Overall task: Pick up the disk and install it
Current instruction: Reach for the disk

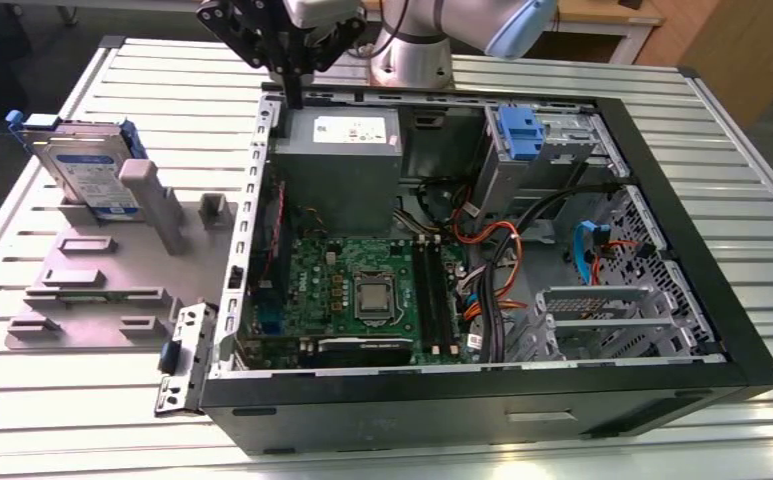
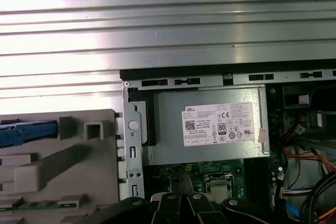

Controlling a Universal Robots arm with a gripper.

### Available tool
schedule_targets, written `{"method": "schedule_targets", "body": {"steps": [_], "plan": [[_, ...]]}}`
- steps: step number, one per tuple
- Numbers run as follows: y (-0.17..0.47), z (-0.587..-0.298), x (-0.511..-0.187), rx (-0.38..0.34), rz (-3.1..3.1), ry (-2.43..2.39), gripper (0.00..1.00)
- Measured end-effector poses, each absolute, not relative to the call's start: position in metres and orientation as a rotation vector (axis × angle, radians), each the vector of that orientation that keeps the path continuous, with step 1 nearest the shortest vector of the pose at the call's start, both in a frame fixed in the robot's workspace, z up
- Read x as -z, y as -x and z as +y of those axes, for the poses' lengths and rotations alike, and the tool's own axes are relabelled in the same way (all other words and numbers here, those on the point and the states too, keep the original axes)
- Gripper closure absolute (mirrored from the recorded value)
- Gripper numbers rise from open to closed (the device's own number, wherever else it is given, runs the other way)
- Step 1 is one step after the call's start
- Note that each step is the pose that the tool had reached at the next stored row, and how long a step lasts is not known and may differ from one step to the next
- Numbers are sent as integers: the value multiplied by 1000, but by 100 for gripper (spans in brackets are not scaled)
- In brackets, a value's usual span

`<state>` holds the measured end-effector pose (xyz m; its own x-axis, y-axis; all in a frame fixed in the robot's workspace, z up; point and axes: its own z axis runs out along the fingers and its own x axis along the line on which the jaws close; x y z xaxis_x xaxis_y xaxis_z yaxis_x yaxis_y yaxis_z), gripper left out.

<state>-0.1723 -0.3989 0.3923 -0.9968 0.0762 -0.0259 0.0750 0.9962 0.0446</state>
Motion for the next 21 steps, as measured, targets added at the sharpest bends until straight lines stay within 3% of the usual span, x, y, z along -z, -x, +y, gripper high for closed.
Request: {"method": "schedule_targets", "body": {"steps": [21], "plan": [[188,-399,-392,-69,3110,-118,89]]}}
